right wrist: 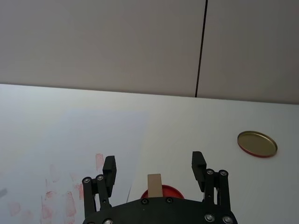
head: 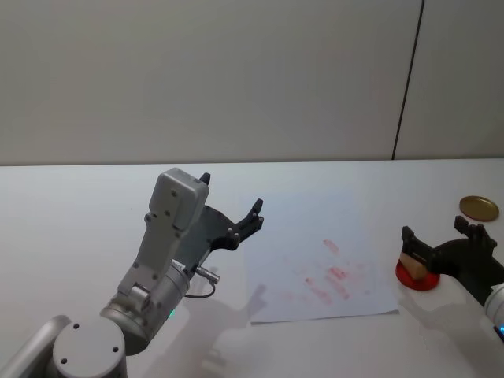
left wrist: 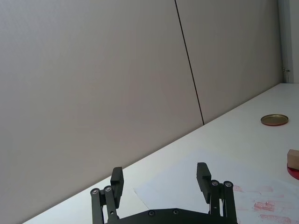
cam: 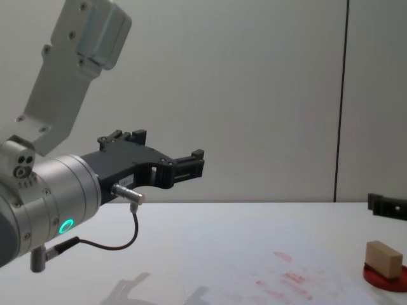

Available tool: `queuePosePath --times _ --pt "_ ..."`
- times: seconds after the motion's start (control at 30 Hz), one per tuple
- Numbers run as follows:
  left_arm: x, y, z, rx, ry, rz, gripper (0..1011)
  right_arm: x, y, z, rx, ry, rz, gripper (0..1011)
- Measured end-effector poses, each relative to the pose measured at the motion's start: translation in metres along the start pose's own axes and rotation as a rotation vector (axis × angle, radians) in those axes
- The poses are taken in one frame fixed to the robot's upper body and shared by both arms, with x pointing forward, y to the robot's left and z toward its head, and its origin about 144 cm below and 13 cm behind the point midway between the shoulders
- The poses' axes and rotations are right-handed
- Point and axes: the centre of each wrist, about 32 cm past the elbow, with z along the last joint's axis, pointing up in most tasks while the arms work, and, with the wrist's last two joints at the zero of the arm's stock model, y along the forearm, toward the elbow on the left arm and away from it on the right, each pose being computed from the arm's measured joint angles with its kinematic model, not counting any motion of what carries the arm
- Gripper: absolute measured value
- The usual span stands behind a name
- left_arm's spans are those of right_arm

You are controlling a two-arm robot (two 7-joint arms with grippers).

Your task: Use the one hand to pick up the stamp and affix it onto the A4 paper.

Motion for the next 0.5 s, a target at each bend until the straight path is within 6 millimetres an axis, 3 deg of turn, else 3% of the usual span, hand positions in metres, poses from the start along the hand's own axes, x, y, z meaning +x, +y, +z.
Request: queuePosePath --times 0.5 --pt "0.000 0.000 0.000 0.000 0.000 0.000 993 -0.005 0.016 0.005 -0.113 0.009 -0.018 1001"
